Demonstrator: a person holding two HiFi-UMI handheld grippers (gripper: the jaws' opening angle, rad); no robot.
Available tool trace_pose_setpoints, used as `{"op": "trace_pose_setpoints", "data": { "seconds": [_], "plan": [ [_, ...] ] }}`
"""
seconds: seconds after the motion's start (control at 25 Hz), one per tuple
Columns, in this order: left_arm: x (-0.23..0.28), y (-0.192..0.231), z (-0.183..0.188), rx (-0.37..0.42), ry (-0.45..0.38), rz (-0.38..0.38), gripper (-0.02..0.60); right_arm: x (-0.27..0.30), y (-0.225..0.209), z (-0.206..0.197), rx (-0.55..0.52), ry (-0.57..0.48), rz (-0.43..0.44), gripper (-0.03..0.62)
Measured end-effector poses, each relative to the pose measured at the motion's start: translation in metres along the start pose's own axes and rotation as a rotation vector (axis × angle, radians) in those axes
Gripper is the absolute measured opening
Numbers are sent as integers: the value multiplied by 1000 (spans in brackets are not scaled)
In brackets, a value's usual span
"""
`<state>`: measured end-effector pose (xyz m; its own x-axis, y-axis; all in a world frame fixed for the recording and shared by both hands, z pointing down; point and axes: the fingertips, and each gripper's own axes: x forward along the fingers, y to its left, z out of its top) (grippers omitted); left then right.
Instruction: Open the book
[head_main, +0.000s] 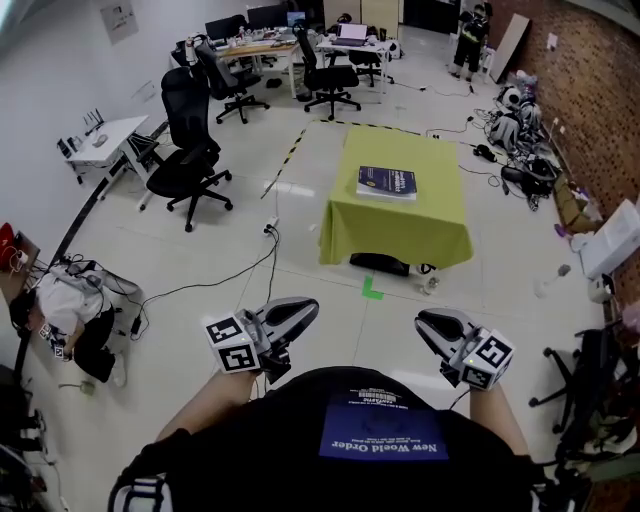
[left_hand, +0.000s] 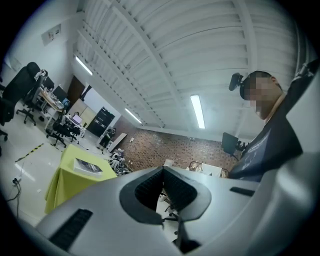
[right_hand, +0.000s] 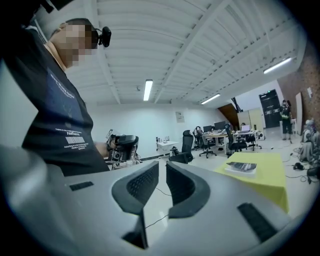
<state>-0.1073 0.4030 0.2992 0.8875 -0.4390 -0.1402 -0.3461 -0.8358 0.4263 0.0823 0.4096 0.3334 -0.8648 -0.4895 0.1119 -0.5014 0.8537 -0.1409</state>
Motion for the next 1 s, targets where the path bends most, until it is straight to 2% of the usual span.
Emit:
{"op": "trace_pose_setpoints", "data": {
  "seconds": [0.12, 0.28, 0.44, 0.56, 0.8, 1.0],
  "plan": [
    [13, 19, 3, -2, 12, 16, 6, 3, -25, 3, 6, -26, 6, 25],
    [31, 55, 11, -31, 3, 4, 6, 16, -58, 1, 25, 0, -24, 31],
    [50, 99, 24, -33, 3, -54, 6, 42, -91, 9, -10, 20, -68, 34],
    [65, 144, 50, -18, 4, -110, 6, 68, -125, 24, -47, 48, -132, 34],
    [72, 236, 98, 15, 65, -179, 6, 137, -170, 45, -32, 66, -223, 43],
    [77, 297, 114, 2, 101, -228, 6, 187, -202, 51, -9, 75, -276, 43]
  ]
}}
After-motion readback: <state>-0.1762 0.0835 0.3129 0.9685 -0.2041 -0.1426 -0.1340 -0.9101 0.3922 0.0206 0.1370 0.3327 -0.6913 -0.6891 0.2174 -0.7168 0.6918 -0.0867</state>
